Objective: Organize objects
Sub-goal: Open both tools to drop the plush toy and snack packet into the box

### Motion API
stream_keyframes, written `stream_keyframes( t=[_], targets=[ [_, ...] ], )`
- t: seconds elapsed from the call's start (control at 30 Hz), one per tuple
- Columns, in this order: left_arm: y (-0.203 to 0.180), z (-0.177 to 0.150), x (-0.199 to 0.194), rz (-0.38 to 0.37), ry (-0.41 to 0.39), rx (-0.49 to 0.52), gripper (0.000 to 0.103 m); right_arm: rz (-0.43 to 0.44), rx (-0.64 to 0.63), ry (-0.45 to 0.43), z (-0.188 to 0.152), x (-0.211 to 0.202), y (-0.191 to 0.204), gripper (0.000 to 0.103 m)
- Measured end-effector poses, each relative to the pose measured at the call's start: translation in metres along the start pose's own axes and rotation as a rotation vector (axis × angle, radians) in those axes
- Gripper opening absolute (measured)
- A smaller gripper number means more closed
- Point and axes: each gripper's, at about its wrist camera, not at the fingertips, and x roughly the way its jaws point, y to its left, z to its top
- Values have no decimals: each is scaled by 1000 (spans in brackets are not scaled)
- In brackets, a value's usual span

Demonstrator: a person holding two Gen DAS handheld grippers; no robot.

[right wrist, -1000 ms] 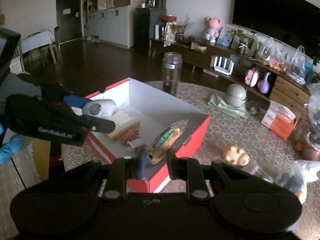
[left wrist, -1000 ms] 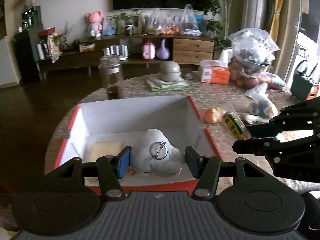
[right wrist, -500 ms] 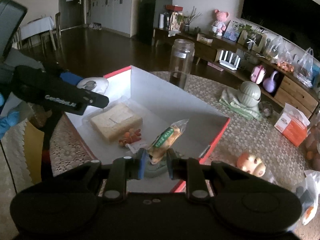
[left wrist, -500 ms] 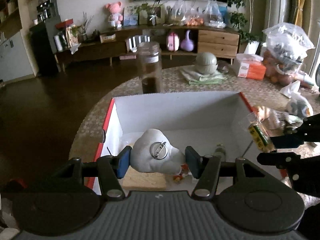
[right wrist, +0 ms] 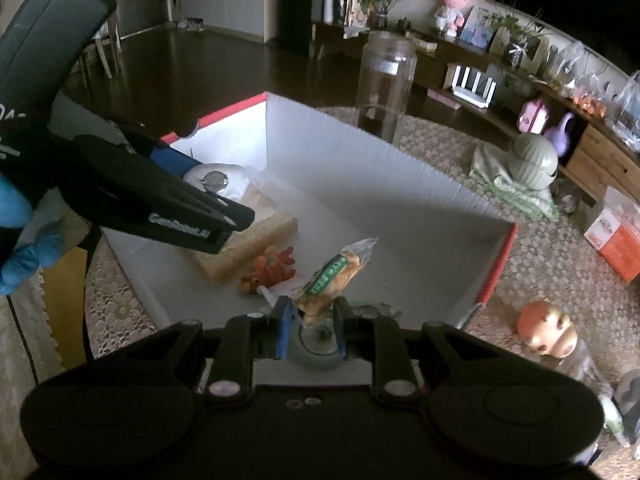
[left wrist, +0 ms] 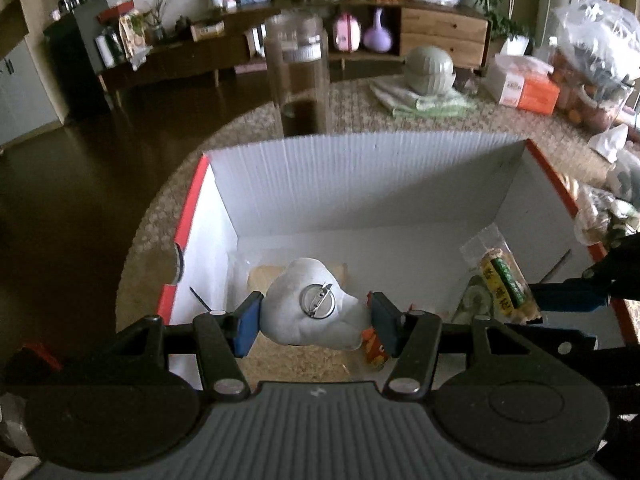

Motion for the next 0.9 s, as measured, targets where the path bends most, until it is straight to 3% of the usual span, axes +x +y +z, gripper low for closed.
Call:
stream_keyframes(
  t=[0.43, 0.67, 0.73, 0.9],
  targets=[
    [2, -1, 31, -23, 128, 14, 58, 0, 36, 46, -2, 13, -3, 24],
    [-3, -3, 32, -4, 135, 38, 62, 8, 55, 39, -3, 9, -5, 28],
    [-4, -2, 32, 4, 135, 44, 71, 12, 61, 34, -3, 7, -6, 31],
    [-6, -3, 30, 11, 132, 43, 71, 18, 81, 16, -3, 0, -9, 41]
  ],
)
